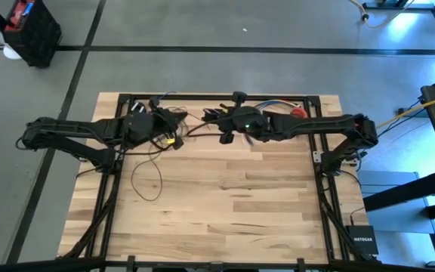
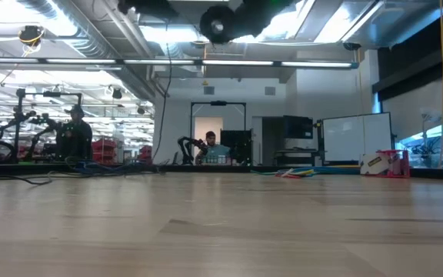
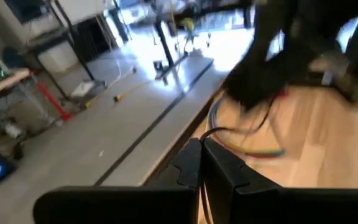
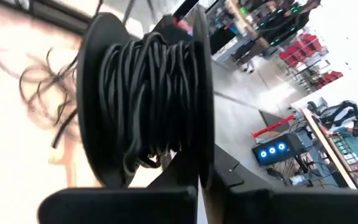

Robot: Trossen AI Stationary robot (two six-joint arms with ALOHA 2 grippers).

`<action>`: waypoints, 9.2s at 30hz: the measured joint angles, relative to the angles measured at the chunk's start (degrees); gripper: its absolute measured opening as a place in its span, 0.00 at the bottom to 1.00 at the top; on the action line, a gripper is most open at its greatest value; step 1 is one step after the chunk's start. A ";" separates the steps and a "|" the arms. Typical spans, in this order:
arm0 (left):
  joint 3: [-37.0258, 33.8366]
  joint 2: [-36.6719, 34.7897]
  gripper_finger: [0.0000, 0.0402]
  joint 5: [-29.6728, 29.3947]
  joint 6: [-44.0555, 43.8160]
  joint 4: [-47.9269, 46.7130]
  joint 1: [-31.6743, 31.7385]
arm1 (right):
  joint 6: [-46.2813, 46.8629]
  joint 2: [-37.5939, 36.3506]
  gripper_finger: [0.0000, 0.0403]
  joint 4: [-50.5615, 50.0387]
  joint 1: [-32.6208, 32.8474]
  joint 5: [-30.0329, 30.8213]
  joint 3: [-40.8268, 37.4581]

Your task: Coiling cords

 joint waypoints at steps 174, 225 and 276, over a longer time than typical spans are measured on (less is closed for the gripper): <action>-0.81 19.84 0.00 0.65 4.92 21.30 -2.29 | 13.54 4.87 0.01 5.43 -4.17 -9.67 1.22; 4.38 12.68 0.44 -1.34 -4.97 -21.64 -7.47 | 12.00 -0.11 0.01 -7.34 -4.17 -15.27 3.21; -14.93 2.69 0.32 22.69 6.63 19.42 -1.38 | 10.41 4.62 0.01 7.77 -0.42 -24.23 -8.24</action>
